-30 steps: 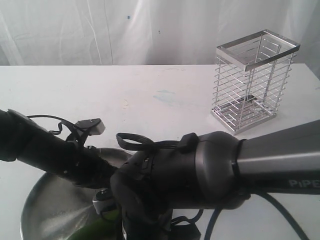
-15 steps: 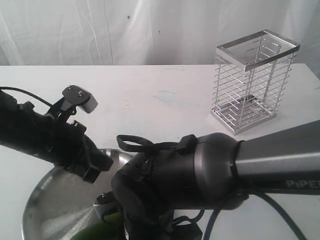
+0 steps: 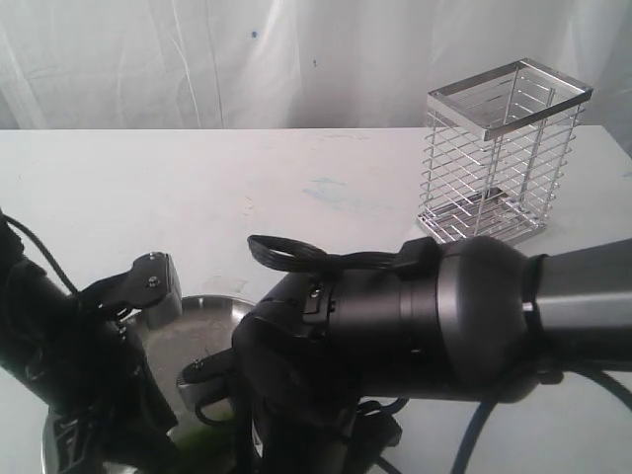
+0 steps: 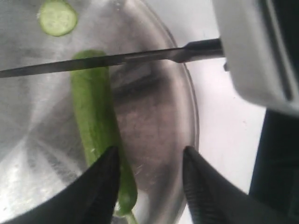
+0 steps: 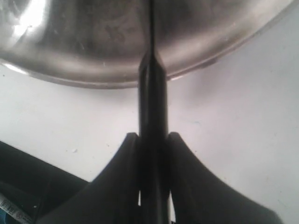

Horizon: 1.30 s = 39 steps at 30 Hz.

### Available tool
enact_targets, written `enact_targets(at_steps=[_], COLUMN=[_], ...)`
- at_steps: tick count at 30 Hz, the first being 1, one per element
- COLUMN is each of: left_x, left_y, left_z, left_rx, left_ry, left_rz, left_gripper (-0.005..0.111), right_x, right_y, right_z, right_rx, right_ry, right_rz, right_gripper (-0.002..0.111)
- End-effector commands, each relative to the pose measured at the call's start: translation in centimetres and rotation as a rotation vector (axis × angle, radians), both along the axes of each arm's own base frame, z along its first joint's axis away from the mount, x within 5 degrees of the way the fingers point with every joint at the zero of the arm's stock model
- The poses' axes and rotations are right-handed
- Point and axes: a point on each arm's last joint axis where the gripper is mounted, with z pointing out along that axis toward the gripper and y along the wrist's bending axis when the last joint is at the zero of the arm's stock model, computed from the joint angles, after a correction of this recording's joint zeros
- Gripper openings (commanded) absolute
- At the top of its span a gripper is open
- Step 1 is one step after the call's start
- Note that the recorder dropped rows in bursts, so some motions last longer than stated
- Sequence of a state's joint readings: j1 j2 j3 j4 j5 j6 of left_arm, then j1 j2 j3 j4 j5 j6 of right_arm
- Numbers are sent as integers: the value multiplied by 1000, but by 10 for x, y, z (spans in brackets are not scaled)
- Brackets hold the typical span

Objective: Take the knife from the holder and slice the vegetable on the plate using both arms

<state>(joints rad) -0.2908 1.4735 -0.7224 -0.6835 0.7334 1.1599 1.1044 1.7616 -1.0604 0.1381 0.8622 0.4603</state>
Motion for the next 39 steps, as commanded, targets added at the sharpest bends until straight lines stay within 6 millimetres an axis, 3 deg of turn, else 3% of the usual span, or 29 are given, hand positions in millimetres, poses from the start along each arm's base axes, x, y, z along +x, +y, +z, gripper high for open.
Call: enact_targets(at_steps=[1, 7, 20, 32, 39], left_x=[-11, -9, 0, 3, 25], left_y=[-3, -2, -3, -2, -2], left_z=[-15, -23, -51, -50, -40], left_rx=[-112, -141, -92, -69, -34], left_ry=[-62, -187, -157, -183, -248], left_rz=[32, 60, 24, 9, 126], left_gripper=[68, 70, 70, 0, 0], right_x=[7, 12, 20, 27, 32], right_y=[-2, -1, -8, -6, -9], right_z=[4, 4, 4, 5, 5], right_rx=[27, 39, 12, 38, 7], right_ry=[-35, -90, -98, -171, -227], right_rz=[3, 27, 12, 45, 26], right_gripper=[0, 0, 0, 0, 0])
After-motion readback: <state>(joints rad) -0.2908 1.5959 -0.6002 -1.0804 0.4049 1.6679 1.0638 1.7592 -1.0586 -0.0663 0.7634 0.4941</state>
